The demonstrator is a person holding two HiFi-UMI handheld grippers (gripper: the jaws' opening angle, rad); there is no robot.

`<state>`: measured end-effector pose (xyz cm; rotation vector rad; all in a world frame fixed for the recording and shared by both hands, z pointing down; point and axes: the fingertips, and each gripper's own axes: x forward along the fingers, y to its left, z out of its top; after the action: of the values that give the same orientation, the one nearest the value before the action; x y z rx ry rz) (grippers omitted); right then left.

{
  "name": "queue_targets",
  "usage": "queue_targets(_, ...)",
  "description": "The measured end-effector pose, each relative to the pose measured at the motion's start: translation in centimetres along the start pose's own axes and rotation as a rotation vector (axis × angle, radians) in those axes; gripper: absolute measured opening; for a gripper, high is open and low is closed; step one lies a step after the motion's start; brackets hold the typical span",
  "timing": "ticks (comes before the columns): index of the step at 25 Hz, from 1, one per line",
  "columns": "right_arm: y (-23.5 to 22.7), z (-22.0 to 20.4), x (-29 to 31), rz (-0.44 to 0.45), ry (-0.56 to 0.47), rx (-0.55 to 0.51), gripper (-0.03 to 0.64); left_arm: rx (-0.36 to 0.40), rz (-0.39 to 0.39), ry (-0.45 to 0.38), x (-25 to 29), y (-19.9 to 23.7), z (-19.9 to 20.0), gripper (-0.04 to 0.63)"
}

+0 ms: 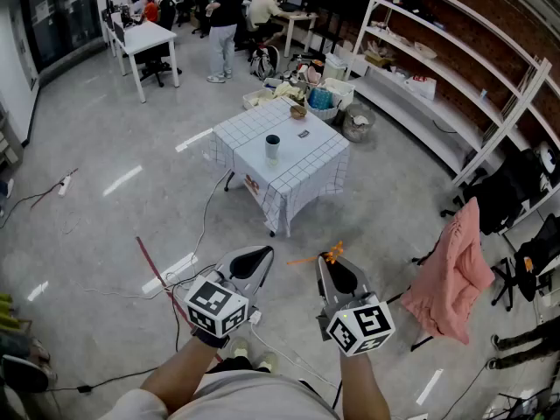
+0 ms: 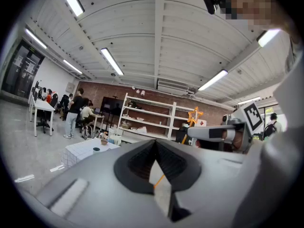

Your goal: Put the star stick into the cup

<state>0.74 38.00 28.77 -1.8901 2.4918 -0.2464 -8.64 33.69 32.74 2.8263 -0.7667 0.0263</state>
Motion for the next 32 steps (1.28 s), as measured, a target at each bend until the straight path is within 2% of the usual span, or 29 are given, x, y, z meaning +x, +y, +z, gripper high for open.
queue_targets(14, 1.2, 0.2, 4.2, -0.011, -0.019, -0.007, 0.028, 0.025, 0.017, -0.039, -0.1, 5.5, 2.5, 0.006)
queue_targets(21, 1.1, 1.0, 7.8, -0.033, -0.050, -0.006, 0.028, 0.039, -0.008, -0.071, 0.1, 8.1, 4.1, 0.006)
queue_targets(32, 0.9, 2.3, 11.8, -0.034, -0.068, 0.011, 0.029, 0.046, -0.012, -0.070, 1.0, 11.9, 5.2, 0.006)
